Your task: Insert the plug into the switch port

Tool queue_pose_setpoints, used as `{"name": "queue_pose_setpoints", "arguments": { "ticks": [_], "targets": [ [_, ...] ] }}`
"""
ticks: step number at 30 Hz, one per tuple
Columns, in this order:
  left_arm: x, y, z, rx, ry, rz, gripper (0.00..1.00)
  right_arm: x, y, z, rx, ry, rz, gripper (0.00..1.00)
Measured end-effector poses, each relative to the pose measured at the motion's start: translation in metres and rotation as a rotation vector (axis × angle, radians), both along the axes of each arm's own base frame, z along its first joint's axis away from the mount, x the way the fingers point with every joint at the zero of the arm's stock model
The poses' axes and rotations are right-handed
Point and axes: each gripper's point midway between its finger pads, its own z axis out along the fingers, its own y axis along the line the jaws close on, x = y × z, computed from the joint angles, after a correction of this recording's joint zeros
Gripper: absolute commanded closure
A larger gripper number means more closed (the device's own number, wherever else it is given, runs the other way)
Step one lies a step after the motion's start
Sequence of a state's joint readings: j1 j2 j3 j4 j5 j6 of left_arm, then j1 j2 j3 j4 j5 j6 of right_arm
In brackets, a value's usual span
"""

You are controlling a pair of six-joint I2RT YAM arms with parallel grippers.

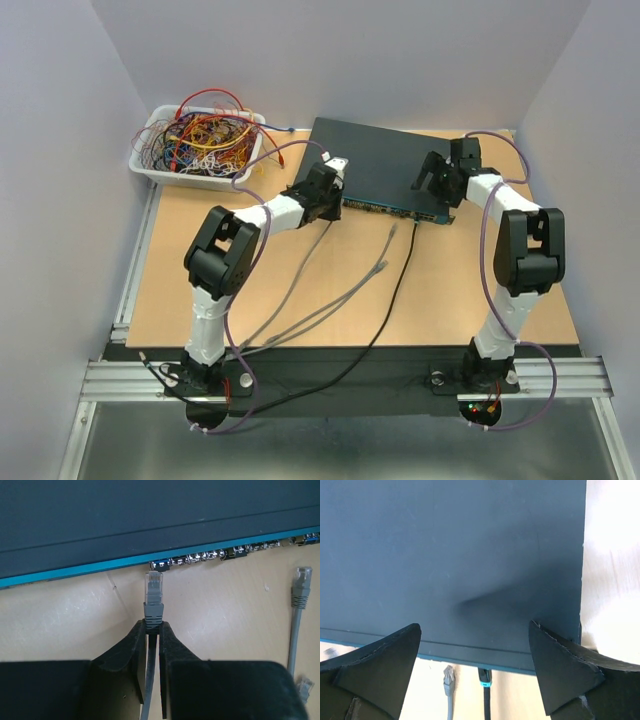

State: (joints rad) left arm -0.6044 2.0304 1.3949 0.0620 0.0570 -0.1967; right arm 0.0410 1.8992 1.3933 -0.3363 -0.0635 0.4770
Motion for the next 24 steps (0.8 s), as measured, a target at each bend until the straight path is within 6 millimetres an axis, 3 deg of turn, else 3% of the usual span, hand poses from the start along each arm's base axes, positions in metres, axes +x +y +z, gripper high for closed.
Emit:
{"name": "queue_pose_setpoints", "arguments": {
  "ticks": [8, 17, 24],
  "targets": [
    [0.0, 0.001, -0.027, 0.061, 0.118, 0.03, 1.0, 0.002, 0.003, 0.001, 0.018, -0.007, 0.012, 0.07],
    [-0.001, 0.015, -0.031, 0.069, 0.188, 0.091, 1.0, 0.001, 0.008, 0.002, 0.038, -0.01, 0.03, 0.07],
    [0.016, 0.011, -0.029, 0.047, 0.195, 0.115, 1.0, 0.003, 0.011, 0.002, 0.055, -0.019, 0.036, 0.08]
  ]
}}
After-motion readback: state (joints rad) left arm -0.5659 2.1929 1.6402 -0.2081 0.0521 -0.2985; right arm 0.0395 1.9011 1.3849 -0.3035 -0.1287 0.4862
